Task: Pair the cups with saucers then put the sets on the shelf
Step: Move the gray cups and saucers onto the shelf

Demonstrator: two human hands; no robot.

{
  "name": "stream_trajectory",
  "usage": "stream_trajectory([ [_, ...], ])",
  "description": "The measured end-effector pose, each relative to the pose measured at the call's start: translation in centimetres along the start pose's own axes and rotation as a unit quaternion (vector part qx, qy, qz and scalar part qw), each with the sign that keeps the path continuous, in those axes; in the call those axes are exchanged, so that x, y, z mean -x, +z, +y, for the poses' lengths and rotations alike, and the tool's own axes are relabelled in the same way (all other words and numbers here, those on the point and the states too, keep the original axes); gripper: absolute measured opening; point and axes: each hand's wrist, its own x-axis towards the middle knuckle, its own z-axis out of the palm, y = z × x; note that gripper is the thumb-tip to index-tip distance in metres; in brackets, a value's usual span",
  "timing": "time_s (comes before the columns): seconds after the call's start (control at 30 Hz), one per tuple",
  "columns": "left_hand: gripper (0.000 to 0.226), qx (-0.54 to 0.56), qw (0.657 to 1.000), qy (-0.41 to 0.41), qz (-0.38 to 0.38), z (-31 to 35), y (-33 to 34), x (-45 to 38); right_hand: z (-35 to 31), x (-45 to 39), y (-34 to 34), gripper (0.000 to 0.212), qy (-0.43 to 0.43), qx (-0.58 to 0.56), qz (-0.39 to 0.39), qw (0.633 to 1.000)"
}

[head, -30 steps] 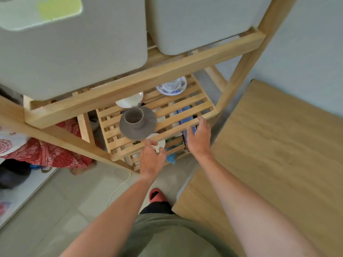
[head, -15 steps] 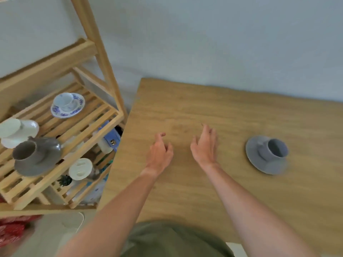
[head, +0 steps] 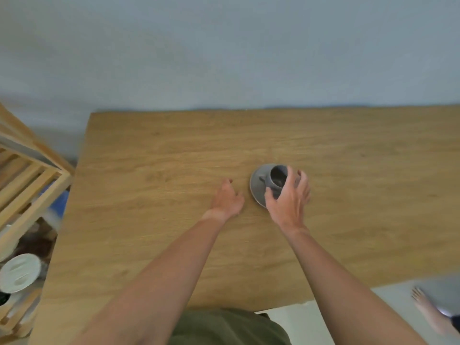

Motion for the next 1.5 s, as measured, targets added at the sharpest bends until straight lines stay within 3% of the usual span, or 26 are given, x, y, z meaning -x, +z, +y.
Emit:
stream_trajectory([
  [0.17, 0.053, 0.043, 0.998, -0.012, -0.038, 2.2, 2.4, -0.9, 2.4, -1.2, 0.3, 0.102, 0.062, -0.088, -0.044, 0.993],
  [0.4, 0.035, 0.027, 0.996, -0.013, -0.087, 2.6, 2.3, -2.3, 2.7, -2.5, 1.8, 0.071, 0.092, -0.195, -0.026, 0.976],
  [0.7, 0.031, 0.093, 0.991, -0.008, -0.093, -1.1, -0.7, -2.6, -0.4, -0.8, 3.3, 0.07, 0.03, -0.234, -0.053, 0.97],
  [1.07, 0.029, 0.242, 0.969, -0.033, 0.047, -9.8, -11.7, 2.2, -11.7, 4.1, 9.1, 0.07, -0.091, -0.256, -0.13, 0.954],
  [1.33, 0.014, 0.333, 0.916, -0.07, 0.212, -18.2, -22.1, 6.1, -24.5, 8.5, 15.7, 0.072, -0.212, -0.246, -0.207, 0.923],
  [1.5, 0.013, 0.351, 0.884, -0.075, 0.301, -22.8, -28.4, 7.7, -32.1, 11.2, 19.6, 0.084, -0.236, -0.24, -0.268, 0.903],
])
